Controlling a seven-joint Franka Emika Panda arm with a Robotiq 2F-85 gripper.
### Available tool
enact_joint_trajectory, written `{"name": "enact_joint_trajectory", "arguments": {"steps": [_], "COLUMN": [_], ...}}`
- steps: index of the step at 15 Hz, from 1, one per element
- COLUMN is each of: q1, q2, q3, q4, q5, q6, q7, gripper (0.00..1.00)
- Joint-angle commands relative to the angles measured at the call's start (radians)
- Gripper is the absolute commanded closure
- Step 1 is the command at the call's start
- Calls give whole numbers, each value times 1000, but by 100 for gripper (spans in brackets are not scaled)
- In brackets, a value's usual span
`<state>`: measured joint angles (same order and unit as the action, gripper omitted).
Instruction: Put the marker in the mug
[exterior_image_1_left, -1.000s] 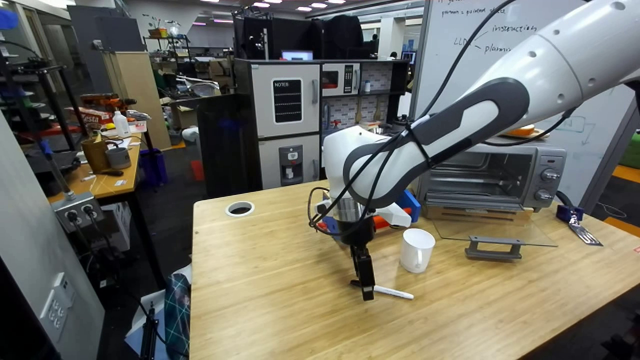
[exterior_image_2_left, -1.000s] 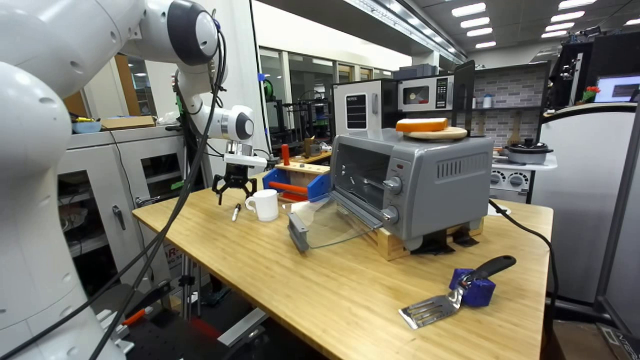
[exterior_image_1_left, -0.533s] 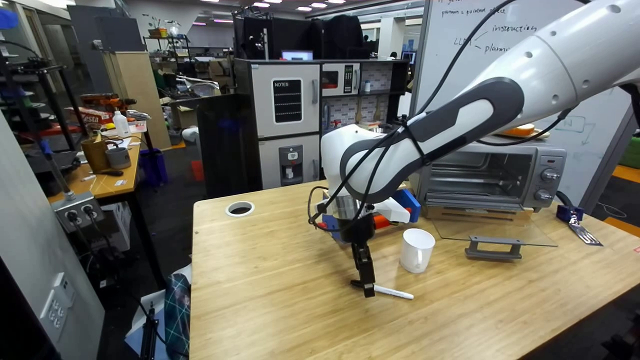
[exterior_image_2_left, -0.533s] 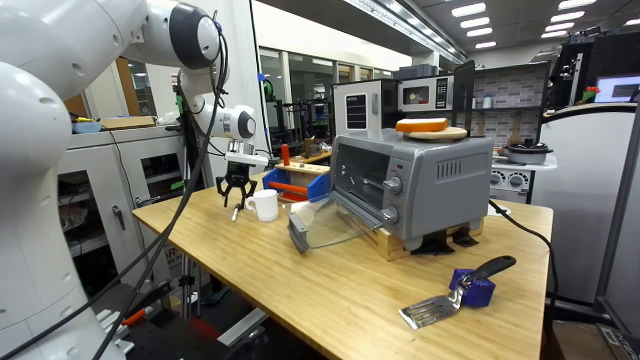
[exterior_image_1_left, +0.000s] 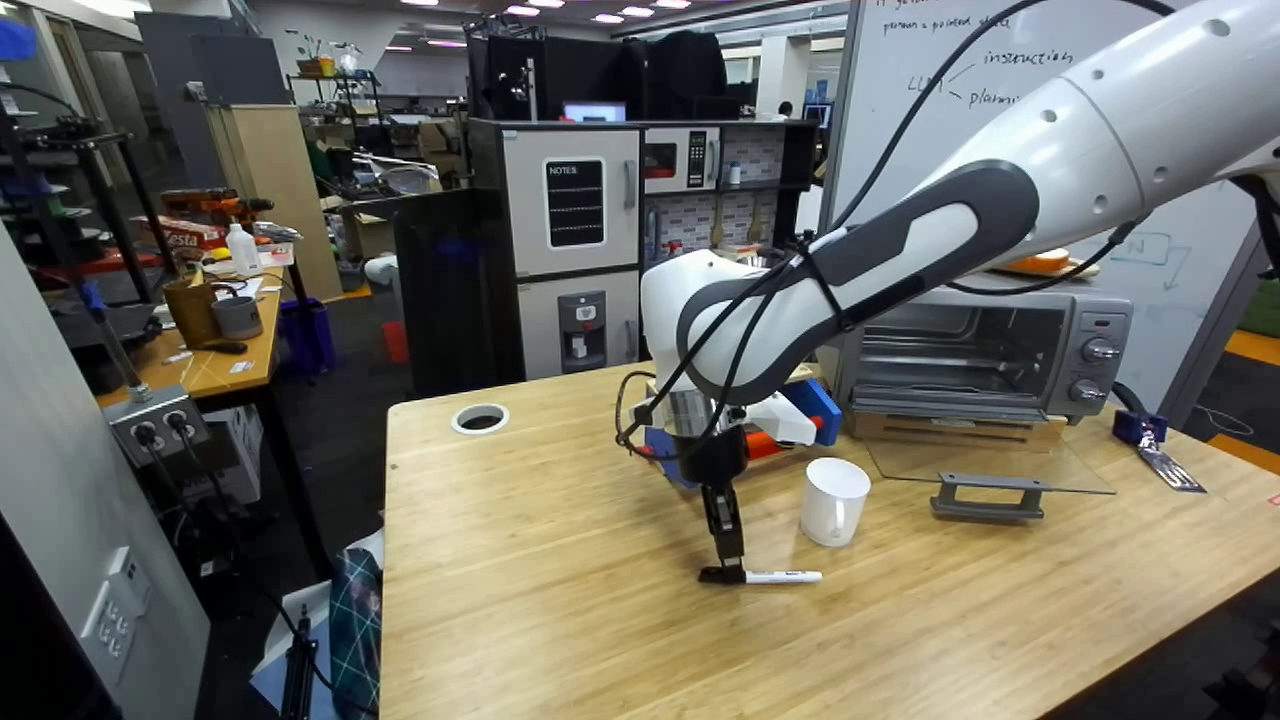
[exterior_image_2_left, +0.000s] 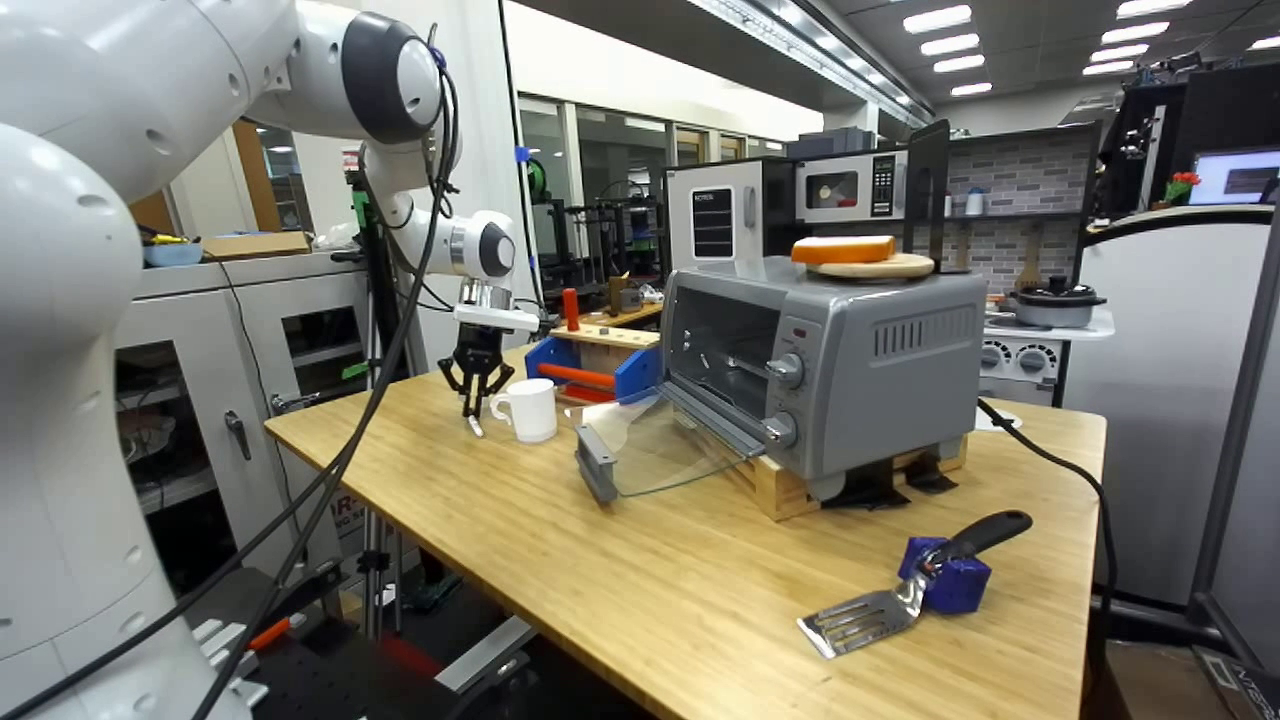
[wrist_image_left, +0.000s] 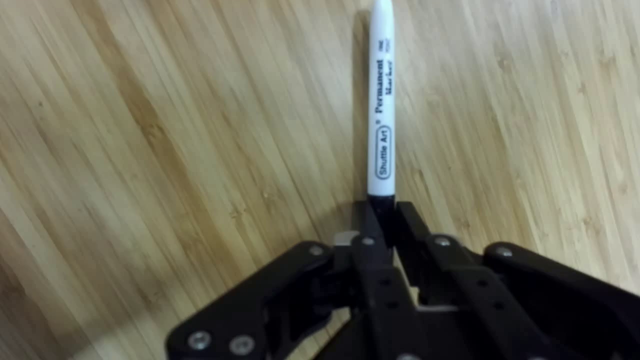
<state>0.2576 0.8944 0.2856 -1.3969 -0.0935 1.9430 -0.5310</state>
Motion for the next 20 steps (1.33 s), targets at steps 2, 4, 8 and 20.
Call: {"name": "enact_joint_trajectory", "arguments": {"steps": [2, 4, 8, 20], "q1": [7, 10, 38, 143], "q2": [12, -2, -37, -190], "q3": [-14, -17, -10, -7], "q4": [28, 16, -5, -29], "q5": [-8, -13, -47, -187], "q6": [-18, -12, -10, 19], "q7": [25, 33, 27, 41], "gripper": [86, 90, 96, 96]}}
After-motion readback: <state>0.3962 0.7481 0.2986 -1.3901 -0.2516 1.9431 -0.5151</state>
